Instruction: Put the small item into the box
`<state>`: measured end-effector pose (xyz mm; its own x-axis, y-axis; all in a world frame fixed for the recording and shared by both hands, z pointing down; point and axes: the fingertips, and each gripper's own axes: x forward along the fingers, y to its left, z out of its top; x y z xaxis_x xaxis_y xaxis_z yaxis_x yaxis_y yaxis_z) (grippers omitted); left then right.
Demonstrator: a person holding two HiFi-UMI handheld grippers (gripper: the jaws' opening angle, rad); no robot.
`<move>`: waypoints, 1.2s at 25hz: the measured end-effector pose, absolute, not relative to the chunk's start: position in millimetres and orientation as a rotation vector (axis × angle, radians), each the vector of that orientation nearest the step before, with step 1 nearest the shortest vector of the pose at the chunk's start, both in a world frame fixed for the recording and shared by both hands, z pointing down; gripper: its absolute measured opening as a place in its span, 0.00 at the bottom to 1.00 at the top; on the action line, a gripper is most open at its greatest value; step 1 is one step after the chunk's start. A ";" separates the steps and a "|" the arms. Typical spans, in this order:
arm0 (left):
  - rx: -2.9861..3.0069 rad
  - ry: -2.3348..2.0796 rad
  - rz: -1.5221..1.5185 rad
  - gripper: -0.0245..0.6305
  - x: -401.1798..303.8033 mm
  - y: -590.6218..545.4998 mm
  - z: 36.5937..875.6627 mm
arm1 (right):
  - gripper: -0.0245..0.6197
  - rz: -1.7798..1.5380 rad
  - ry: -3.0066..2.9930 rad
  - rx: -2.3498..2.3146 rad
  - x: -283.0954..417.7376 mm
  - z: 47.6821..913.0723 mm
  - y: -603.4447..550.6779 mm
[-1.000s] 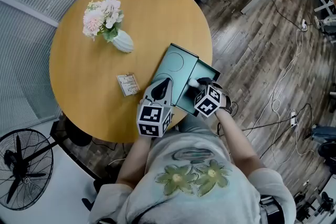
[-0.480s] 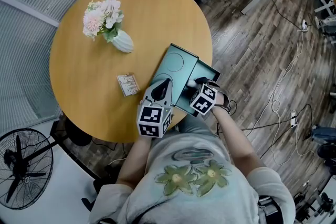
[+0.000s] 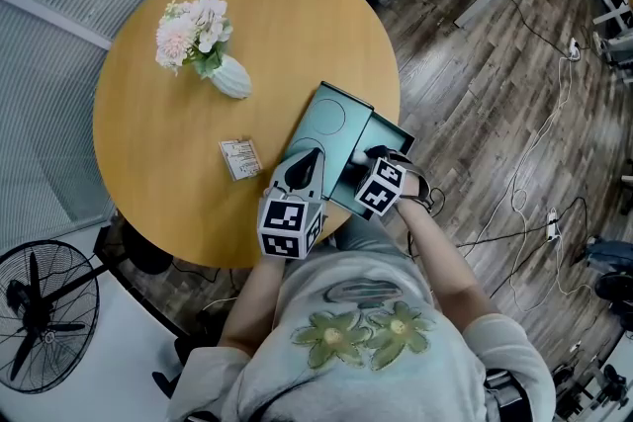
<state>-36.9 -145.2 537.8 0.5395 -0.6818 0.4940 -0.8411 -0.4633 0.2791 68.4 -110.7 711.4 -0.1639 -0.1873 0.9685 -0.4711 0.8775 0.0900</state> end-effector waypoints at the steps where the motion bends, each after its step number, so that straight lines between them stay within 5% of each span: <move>1: 2.287 -1.232 0.431 0.04 -36.7 -144.9 537.9 | 0.26 0.269 -1.741 0.503 68.4 711.6 -110.3; 30: 2.288 -1.239 0.422 0.04 -37.1 -138.6 532.1 | 0.37 0.303 -1.832 0.549 65.6 685.3 -116.0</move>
